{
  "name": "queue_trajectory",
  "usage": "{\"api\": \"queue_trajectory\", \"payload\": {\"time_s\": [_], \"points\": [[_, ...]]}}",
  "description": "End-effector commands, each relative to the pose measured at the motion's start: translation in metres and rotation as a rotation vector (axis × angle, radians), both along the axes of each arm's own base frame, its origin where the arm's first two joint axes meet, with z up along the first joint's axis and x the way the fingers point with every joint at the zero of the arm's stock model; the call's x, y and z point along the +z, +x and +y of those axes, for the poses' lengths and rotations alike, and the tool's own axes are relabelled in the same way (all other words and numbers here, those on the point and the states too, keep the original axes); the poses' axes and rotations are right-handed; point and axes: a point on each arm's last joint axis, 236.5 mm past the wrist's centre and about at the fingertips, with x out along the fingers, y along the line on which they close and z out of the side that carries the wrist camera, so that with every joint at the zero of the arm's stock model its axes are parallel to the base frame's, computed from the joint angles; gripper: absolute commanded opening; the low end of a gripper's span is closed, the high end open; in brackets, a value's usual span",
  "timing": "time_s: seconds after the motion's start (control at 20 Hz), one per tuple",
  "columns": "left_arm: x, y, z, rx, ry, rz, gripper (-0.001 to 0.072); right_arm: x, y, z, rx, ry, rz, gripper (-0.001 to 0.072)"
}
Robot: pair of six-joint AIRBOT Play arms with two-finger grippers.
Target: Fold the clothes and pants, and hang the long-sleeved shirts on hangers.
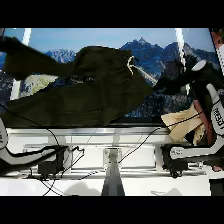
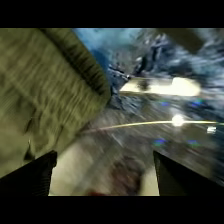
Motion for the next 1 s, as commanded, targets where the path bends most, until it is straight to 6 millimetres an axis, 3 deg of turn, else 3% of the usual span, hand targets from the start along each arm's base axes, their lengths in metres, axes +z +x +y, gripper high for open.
{"api": "queue_trajectory", "payload": {"time_s": [0.0,0.1,0.15,0.3,0.35,0.5,0.65,0.8,0.95], "points": [[-0.045,-0.014,0.031,0.073,-0.019,0.136,0.0021,-0.032,0.007,0.032,-0.181,0.059,-0.031,0.0667],[-0.057,-0.012,0.035,0.079,-0.017,0.160,0.0021,-0.029,0.027,0.047,-0.223,0.067,-0.097,0.0654],[-0.061,-0.011,0.037,0.079,-0.011,0.166,0.0021,-0.027,0.038,0.052,-0.245,0.063,-0.138,0.0571],[-0.061,-0.006,0.044,0.099,0.012,0.146,0.0021,-0.026,0.062,0.052,-0.286,0.018,-0.243,0.0136],[-0.058,-0.003,0.048,0.118,0.018,0.124,0.0021,-0.025,0.065,0.049,-0.291,0.011,-0.254,0.0035],[-0.053,0.002,0.051,0.117,0.032,0.094,0.0021,-0.006,0.067,0.022,-0.251,-0.078,-0.326,0.0035],[-0.052,0.003,0.050,0.116,0.032,0.093,0.0019,0.046,0.058,-0.036,-0.274,-0.284,-0.417,0.0034],[-0.064,-0.005,0.032,0.018,0.003,0.169,0.0019,0.099,0.015,-0.074,-0.241,-0.438,-0.428,0.0035],[-0.079,-0.032,0.018,-0.077,-0.009,0.324,0.0019,0.143,-0.030,-0.086,-0.212,-0.519,-0.441,0.0034]]}}
